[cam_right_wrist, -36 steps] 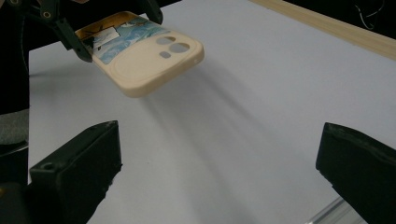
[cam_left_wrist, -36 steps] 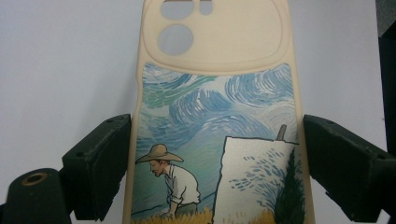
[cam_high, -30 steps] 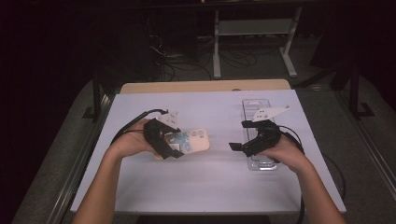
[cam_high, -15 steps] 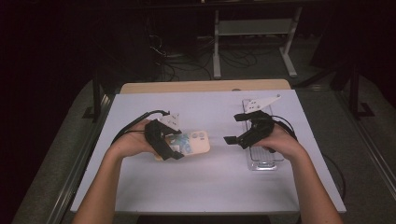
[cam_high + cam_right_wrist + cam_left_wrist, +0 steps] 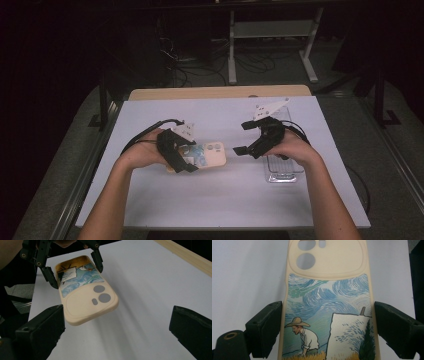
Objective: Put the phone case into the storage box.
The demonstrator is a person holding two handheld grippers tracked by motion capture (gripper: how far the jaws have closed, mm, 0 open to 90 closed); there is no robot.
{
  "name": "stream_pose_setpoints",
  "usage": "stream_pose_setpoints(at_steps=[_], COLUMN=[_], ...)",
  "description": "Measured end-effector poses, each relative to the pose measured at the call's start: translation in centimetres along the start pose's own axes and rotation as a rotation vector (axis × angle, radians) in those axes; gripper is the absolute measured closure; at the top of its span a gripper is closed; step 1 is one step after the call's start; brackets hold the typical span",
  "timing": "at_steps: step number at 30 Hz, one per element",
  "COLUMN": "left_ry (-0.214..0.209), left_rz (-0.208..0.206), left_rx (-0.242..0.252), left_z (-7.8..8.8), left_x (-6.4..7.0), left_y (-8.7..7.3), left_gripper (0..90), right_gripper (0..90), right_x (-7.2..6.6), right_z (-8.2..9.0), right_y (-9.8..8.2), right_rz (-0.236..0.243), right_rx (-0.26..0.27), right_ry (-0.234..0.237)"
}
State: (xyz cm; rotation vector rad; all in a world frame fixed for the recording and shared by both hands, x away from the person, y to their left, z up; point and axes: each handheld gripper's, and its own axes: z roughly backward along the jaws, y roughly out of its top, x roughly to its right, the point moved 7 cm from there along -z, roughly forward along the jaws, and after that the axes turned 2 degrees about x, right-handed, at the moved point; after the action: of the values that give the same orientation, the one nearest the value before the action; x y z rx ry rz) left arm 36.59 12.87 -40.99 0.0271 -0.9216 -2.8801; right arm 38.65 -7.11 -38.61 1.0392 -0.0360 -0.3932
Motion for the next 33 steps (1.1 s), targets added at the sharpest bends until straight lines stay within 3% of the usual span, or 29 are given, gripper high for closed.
stream_pose_setpoints(at_steps=[13, 14, 15, 20, 22, 33], left_ry=[-0.023, -0.023, -0.025, -0.027, -0.027, -0.033], left_rz=[-0.038, -0.056, -0.043, -0.069, -0.069, -0.093], left_rx=[-0.001, -0.005, 0.000, -0.008, -0.010, -0.014], left_z=[-0.7, -0.7, -0.8, -0.9, -1.0, -1.4], left_x=[0.9, 0.9, 1.1, 1.3, 1.4, 2.1], left_y=[0.7, 0.8, 0.9, 1.3, 1.4, 1.9], left_gripper=[11.3, 11.3, 11.3, 11.3, 11.3, 11.3], right_gripper=[0.0, 0.0, 0.0, 0.0, 0.0, 0.0], right_x=[-1.1, -1.2, -1.3, -1.8, -1.8, -2.6], right_z=[-0.9, -1.0, -1.0, -1.5, -1.6, -2.5], right_y=[0.0, 0.0, 0.1, 0.1, 0.1, 0.0], right_rz=[0.030, 0.035, 0.035, 0.045, 0.077, 0.102], right_rx=[-0.022, -0.025, -0.024, -0.031, -0.039, -0.063], right_ry=[0.040, 0.044, 0.046, 0.062, 0.059, 0.086])
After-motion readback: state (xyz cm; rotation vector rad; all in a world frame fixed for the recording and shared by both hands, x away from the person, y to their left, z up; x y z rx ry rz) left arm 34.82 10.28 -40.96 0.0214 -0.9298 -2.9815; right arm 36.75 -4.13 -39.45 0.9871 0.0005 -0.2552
